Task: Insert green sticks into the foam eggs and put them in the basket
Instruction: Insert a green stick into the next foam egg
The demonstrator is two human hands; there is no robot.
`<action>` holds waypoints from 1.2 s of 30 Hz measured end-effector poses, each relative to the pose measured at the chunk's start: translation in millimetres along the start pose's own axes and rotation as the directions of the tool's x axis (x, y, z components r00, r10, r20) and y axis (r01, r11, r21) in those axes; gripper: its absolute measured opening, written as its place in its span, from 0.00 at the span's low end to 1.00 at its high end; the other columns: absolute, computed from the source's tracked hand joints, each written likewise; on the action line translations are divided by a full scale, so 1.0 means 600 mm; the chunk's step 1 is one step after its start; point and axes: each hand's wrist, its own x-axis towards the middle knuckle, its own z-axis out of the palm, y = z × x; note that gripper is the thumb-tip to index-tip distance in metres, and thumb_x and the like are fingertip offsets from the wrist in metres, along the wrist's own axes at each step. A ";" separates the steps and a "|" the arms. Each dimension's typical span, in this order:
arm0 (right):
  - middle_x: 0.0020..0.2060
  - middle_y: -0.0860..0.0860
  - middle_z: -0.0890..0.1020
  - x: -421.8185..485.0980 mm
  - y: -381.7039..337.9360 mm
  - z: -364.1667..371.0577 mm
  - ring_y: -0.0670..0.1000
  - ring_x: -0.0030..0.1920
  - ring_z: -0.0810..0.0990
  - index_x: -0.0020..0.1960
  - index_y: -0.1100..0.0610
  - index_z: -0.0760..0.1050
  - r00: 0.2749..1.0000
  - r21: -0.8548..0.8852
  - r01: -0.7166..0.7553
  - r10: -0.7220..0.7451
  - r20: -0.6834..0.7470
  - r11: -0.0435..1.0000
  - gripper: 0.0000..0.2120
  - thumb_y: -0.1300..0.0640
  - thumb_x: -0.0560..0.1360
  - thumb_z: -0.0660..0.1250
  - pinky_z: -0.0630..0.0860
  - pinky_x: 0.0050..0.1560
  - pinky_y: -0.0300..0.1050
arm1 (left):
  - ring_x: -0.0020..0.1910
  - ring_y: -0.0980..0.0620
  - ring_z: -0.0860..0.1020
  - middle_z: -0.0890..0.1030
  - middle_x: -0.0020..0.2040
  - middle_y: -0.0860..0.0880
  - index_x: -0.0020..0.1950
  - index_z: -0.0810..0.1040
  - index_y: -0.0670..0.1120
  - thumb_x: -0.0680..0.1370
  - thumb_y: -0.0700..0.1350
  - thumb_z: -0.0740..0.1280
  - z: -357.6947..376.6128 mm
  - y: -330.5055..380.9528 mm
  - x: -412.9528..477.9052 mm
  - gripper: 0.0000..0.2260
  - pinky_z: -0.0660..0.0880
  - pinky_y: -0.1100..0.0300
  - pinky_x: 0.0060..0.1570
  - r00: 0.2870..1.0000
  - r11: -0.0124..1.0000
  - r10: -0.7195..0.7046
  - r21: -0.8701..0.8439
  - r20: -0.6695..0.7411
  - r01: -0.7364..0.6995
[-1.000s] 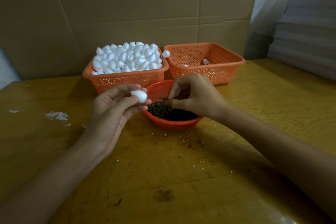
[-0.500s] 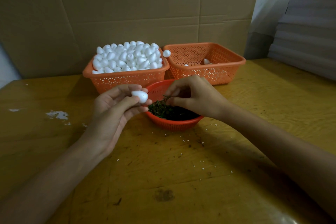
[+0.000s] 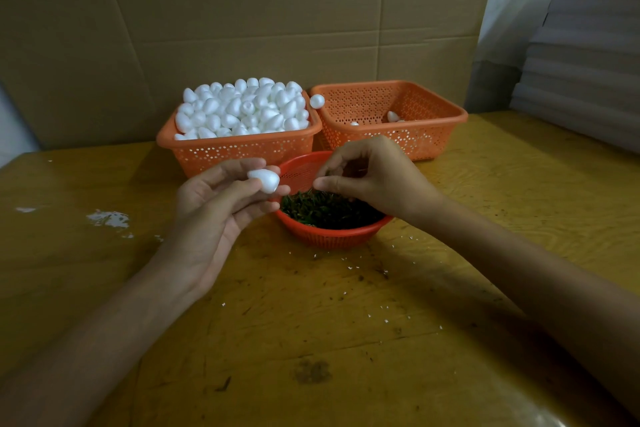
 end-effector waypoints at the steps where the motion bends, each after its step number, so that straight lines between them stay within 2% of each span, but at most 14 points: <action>1: 0.37 0.46 0.86 -0.001 0.001 0.000 0.44 0.36 0.84 0.45 0.53 0.87 1.000 0.016 -0.002 0.002 -0.011 1.000 0.06 0.51 0.73 0.78 0.81 0.40 0.42 | 0.55 0.39 0.87 0.86 0.58 0.38 0.57 0.85 0.44 0.76 0.40 0.72 0.000 0.000 0.000 0.10 0.83 0.59 0.46 1.000 1.000 -0.003 0.000 -0.001 0.003; 3: 0.36 0.49 0.86 0.000 0.004 -0.001 0.48 0.34 0.85 0.47 0.56 0.87 1.000 0.058 -0.014 0.014 -0.015 0.998 0.07 0.52 0.74 0.78 0.83 0.39 0.44 | 0.55 0.40 0.87 0.86 0.58 0.39 0.58 0.85 0.45 0.76 0.41 0.72 0.000 0.001 0.000 0.11 0.83 0.59 0.46 1.000 1.000 -0.010 -0.001 0.005 0.010; 7: 0.40 0.53 0.88 0.002 0.006 0.000 0.52 0.40 0.88 0.53 0.61 0.86 0.999 0.175 -0.038 0.038 0.007 0.984 0.07 0.60 0.77 0.75 0.85 0.46 0.47 | 0.53 0.43 0.87 0.86 0.60 0.39 0.58 0.85 0.47 0.77 0.42 0.71 0.001 0.003 0.000 0.10 0.83 0.59 0.46 1.000 0.999 -0.024 -0.046 0.001 0.024; 11: 0.45 0.56 0.88 0.001 -0.004 0.004 0.54 0.45 0.89 0.58 0.63 0.84 1.000 0.250 0.004 -0.011 0.026 0.968 0.09 0.65 0.78 0.73 0.86 0.49 0.50 | 0.49 0.47 0.87 0.86 0.58 0.38 0.56 0.86 0.46 0.76 0.40 0.72 0.003 0.004 0.003 0.10 0.82 0.61 0.47 0.999 0.995 -0.034 -0.094 -0.041 0.030; 17: 0.40 0.55 0.88 -0.009 -0.028 0.016 0.53 0.40 0.88 0.51 0.65 0.80 0.995 0.246 0.093 -0.080 -0.064 0.965 0.08 0.65 0.76 0.76 0.86 0.46 0.53 | 0.54 0.44 0.87 0.86 0.58 0.38 0.53 0.88 0.47 0.74 0.40 0.74 0.000 0.002 0.001 0.09 0.83 0.60 0.51 0.999 0.996 -0.035 -0.085 -0.013 0.033; 21: 0.40 0.52 0.88 -0.013 -0.037 0.016 0.46 0.42 0.88 0.50 0.64 0.79 0.991 0.164 0.113 -0.099 -0.094 0.980 0.11 0.63 0.74 0.79 0.84 0.49 0.57 | 0.55 0.44 0.87 0.86 0.59 0.38 0.53 0.88 0.47 0.74 0.40 0.75 0.003 0.002 0.000 0.09 0.83 0.59 0.51 0.999 0.997 -0.038 -0.073 -0.016 0.037; 25: 0.40 0.52 0.88 -0.013 -0.038 0.014 0.47 0.43 0.88 0.49 0.64 0.78 0.990 0.148 0.100 -0.084 -0.110 0.984 0.11 0.63 0.73 0.80 0.84 0.49 0.58 | 0.53 0.44 0.87 0.86 0.58 0.38 0.51 0.89 0.47 0.73 0.39 0.74 0.004 0.005 0.001 0.08 0.83 0.60 0.51 0.999 0.996 -0.039 -0.078 -0.030 0.036; 31: 0.38 0.51 0.87 -0.011 -0.037 0.012 0.46 0.41 0.87 0.47 0.63 0.78 0.988 0.072 0.120 -0.112 -0.106 0.990 0.12 0.62 0.72 0.81 0.84 0.48 0.50 | 0.54 0.44 0.87 0.86 0.58 0.38 0.52 0.88 0.46 0.74 0.39 0.74 0.002 0.007 0.000 0.08 0.83 0.60 0.51 1.000 0.998 -0.024 -0.057 0.010 0.025; 36: 0.38 0.48 0.87 -0.012 -0.038 0.015 0.43 0.40 0.86 0.47 0.61 0.77 0.984 0.009 0.160 -0.158 -0.081 0.987 0.13 0.62 0.71 0.81 0.83 0.46 0.42 | 0.55 0.41 0.87 0.87 0.56 0.40 0.52 0.88 0.47 0.71 0.42 0.79 0.008 0.005 -0.008 0.10 0.83 0.58 0.51 0.993 0.987 0.076 0.138 0.092 -0.088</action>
